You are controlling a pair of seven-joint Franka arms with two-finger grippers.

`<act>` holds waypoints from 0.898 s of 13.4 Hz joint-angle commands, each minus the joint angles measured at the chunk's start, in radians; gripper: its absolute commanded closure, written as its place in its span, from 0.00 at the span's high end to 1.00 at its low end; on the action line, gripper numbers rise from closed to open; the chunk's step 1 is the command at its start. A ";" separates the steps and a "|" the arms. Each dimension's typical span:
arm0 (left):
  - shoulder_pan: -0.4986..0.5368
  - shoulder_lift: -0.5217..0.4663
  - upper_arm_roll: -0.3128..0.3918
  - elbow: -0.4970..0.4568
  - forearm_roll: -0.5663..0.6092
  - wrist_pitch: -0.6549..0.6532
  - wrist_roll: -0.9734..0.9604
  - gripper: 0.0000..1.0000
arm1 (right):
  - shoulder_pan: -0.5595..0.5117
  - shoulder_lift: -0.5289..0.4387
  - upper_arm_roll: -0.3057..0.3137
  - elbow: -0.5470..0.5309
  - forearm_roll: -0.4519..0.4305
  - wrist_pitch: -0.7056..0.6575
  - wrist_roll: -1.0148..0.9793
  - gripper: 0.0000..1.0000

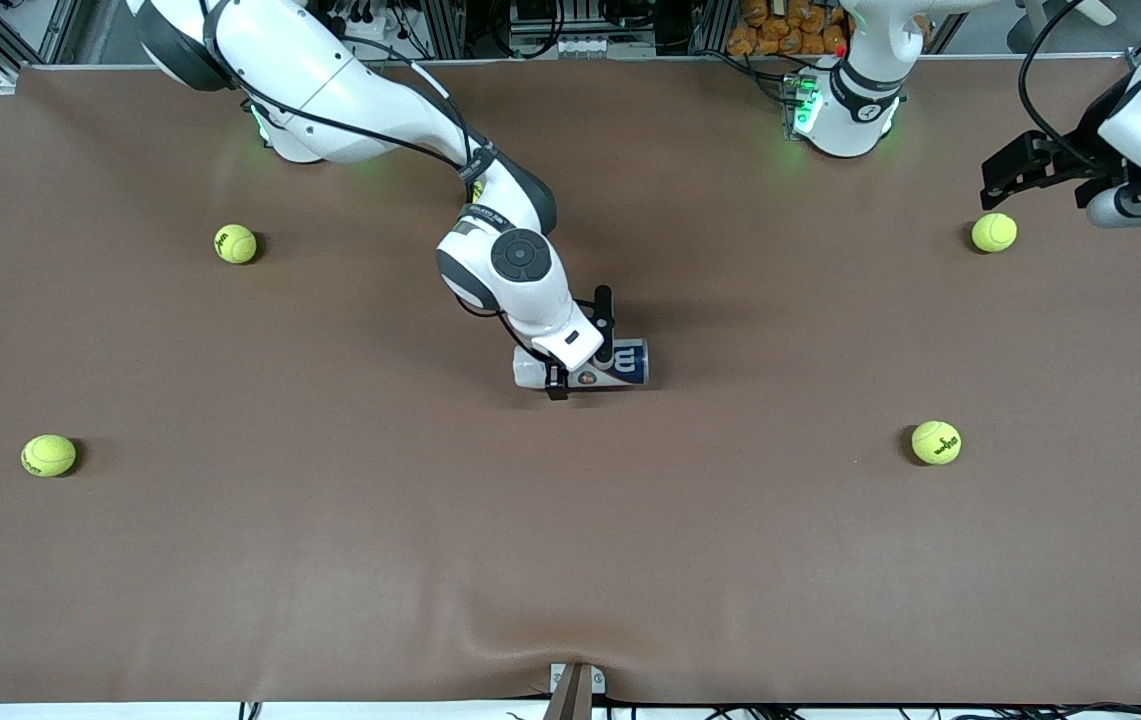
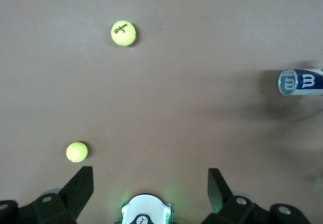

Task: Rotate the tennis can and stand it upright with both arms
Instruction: 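Carry the can with the right gripper to the table center, lay it down, then open the right gripper off the can while the left gripper approaches it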

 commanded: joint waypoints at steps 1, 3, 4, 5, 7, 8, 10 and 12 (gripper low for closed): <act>0.007 0.012 -0.004 0.000 0.006 0.009 0.018 1.00 | -0.020 -0.011 0.008 -0.035 -0.025 0.030 -0.007 0.81; 0.012 0.020 -0.004 -0.025 0.001 0.011 0.018 1.00 | -0.022 0.006 0.008 -0.035 -0.025 0.037 -0.010 0.87; 0.012 0.037 -0.004 -0.026 -0.002 0.011 0.018 1.00 | -0.020 0.014 0.003 -0.035 -0.026 0.037 -0.015 0.89; 0.010 0.052 -0.004 -0.026 -0.007 0.011 0.018 1.00 | -0.011 0.016 0.000 -0.035 -0.028 0.037 -0.016 0.90; 0.010 0.090 -0.004 -0.030 -0.037 0.023 0.016 1.00 | -0.006 0.022 -0.006 -0.035 -0.029 0.039 -0.018 1.00; 0.010 0.113 -0.003 -0.030 -0.054 0.028 0.016 1.00 | -0.006 0.023 -0.006 -0.035 -0.034 0.039 -0.019 1.00; 0.002 0.159 -0.004 -0.030 -0.066 0.048 0.021 1.00 | -0.006 0.020 -0.006 -0.032 -0.048 0.034 -0.019 1.00; -0.017 0.211 -0.010 -0.030 -0.103 0.058 0.019 1.00 | -0.005 0.017 -0.006 -0.027 -0.048 0.030 -0.010 1.00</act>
